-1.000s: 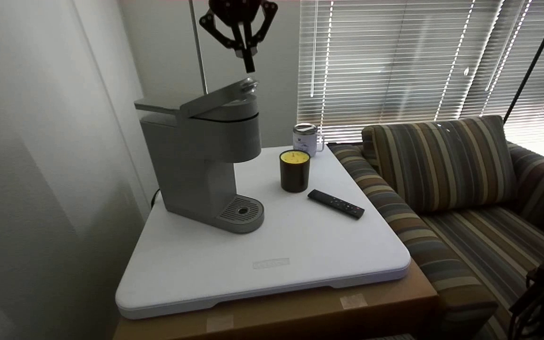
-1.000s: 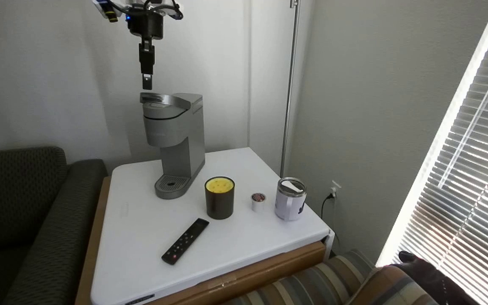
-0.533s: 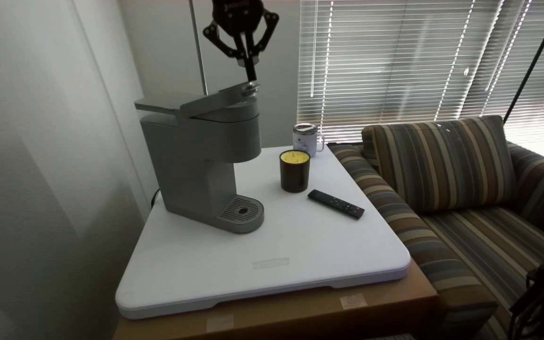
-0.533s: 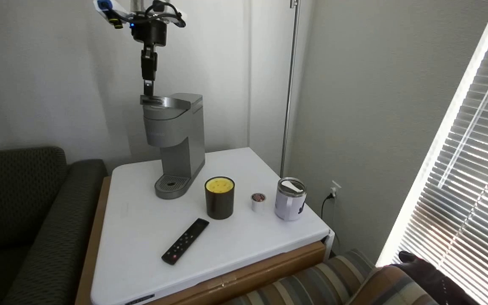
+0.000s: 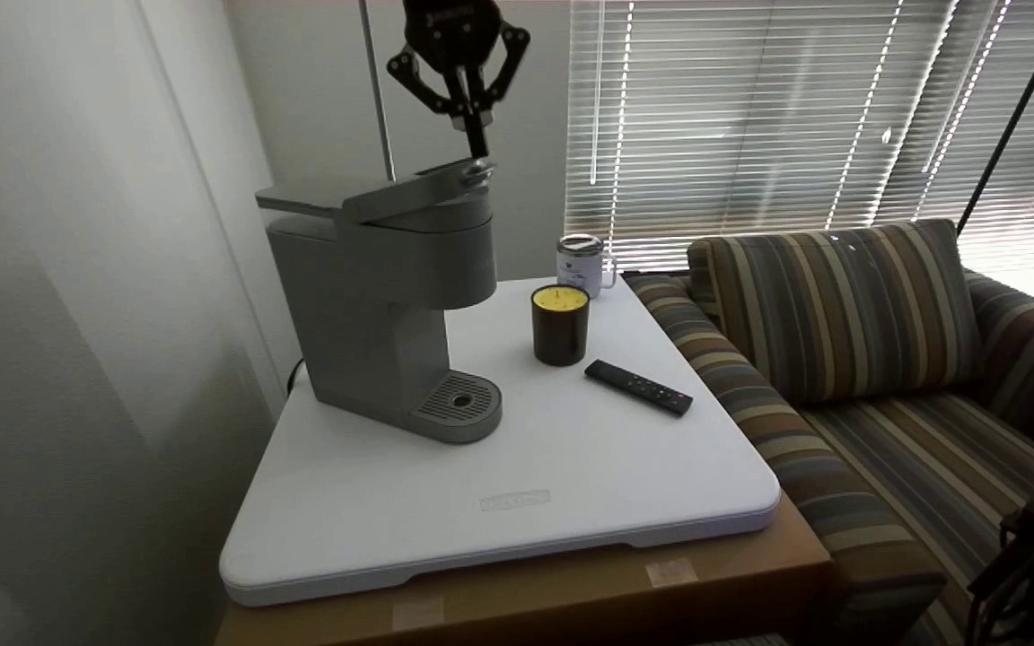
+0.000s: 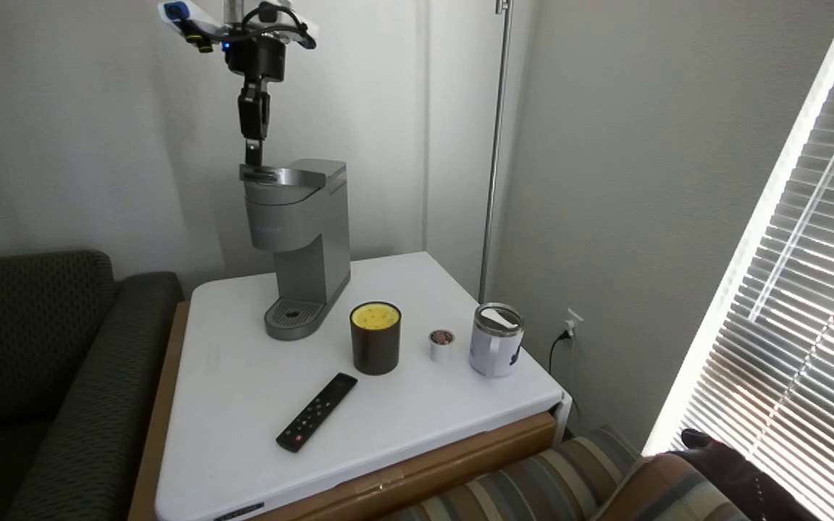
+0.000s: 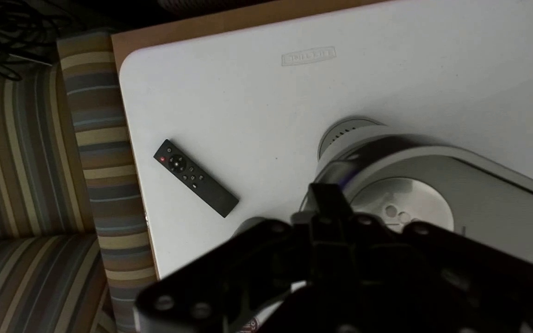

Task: Close the lid of the coffee maker

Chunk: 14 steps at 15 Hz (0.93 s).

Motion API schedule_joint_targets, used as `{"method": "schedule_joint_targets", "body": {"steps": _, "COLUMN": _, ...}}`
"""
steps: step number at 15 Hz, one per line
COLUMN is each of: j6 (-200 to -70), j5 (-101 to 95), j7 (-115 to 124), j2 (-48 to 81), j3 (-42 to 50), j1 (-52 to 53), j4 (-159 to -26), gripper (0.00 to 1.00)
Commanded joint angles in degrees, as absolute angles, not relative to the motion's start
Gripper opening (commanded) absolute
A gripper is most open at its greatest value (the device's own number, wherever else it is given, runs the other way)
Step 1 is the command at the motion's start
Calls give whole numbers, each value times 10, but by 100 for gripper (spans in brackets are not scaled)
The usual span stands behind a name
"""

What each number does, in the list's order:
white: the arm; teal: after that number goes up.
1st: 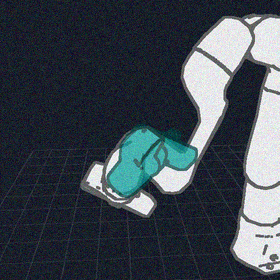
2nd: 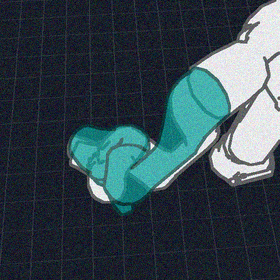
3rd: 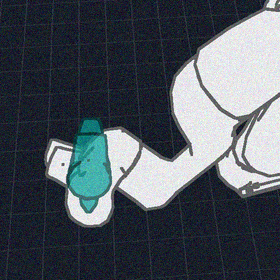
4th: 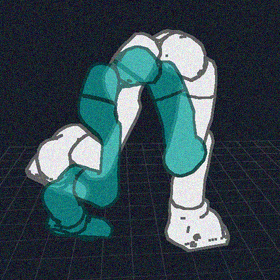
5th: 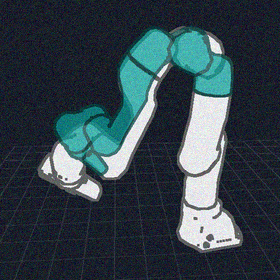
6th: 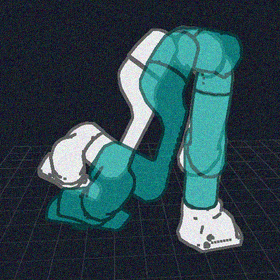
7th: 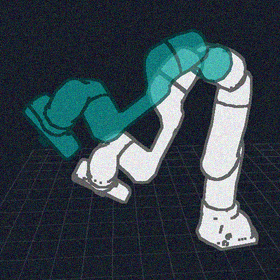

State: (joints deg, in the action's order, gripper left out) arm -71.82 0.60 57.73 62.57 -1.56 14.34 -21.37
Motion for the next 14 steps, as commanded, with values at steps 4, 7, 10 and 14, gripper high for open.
{"method": "schedule_joint_targets", "body": {"steps": 4, "j6": -713, "j5": 10, "j7": 591, "j2": 673, "j3": -8, "j1": 140, "j4": -207, "gripper": 0}}
{"method": "schedule_joint_targets", "body": {"steps": 7, "j6": -718, "j5": 11, "j7": 593, "j2": 679, "j3": -8, "j1": 139, "j4": -231, "gripper": 0}}
{"method": "schedule_joint_targets", "body": {"steps": 10, "j6": -714, "j5": 10, "j7": 593, "j2": 674, "j3": -7, "j1": 138, "j4": -228, "gripper": 0}}
{"method": "schedule_joint_targets", "body": {"steps": 14, "j6": -701, "j5": 3, "j7": 587, "j2": 652, "j3": -1, "j1": 139, "j4": -222, "gripper": 0}}
